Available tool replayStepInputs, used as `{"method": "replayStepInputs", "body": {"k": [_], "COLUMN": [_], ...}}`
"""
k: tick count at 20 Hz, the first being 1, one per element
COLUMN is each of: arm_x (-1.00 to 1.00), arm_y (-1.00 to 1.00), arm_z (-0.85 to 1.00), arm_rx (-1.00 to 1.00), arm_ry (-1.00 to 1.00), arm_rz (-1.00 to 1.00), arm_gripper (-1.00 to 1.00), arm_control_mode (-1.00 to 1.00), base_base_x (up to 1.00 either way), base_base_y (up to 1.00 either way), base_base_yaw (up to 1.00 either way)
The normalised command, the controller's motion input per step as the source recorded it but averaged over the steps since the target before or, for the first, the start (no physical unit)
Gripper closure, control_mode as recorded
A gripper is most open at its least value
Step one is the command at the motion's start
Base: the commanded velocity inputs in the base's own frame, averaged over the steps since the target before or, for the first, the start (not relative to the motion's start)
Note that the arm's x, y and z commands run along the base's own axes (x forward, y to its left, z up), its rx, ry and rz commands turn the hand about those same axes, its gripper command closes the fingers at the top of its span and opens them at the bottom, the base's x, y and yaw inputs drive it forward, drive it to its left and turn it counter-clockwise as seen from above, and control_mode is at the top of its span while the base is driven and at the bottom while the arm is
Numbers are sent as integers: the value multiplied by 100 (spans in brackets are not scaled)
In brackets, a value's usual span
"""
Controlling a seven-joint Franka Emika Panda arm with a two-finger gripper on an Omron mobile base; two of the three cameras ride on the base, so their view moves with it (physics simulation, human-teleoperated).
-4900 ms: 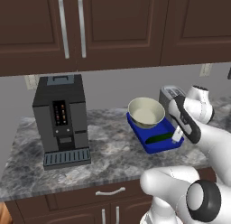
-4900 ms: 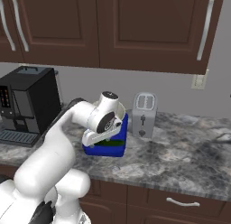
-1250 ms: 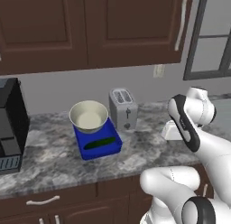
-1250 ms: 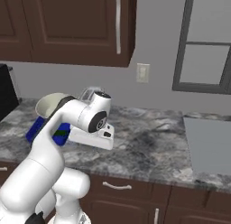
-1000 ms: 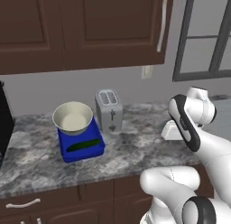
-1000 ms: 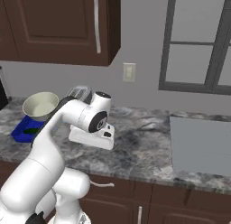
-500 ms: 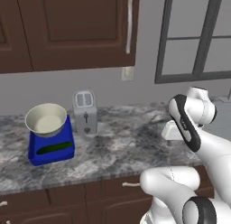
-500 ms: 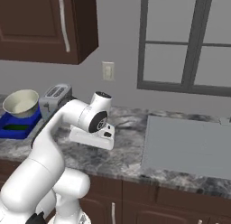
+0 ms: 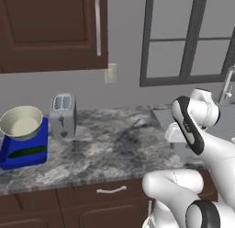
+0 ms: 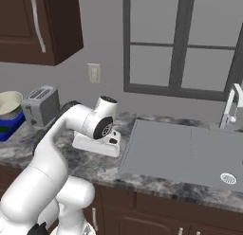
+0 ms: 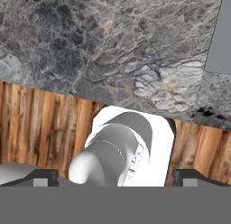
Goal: Place the two vegetables and bowl onto the tray for setting up a vegetable dip station.
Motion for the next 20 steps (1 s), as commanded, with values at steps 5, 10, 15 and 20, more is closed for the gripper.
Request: {"method": "replayStepInputs", "body": {"k": [5, 10, 15, 20], "arm_x": [0, 0, 0, 0], "arm_y": [0, 0, 0, 0], "arm_z": [0, 0, 0, 0], "arm_rx": [0, 0, 0, 0], "arm_ry": [0, 0, 0, 0], "arm_rz": [0, 0, 0, 0], "arm_gripper": [-100, -100, -100, -100], "arm_control_mode": [100, 100, 100, 100], "base_base_x": [17, 16, 14, 10], "base_base_y": [-63, -66, -66, -66], "base_base_yaw": [2, 0, 0, 0]}}
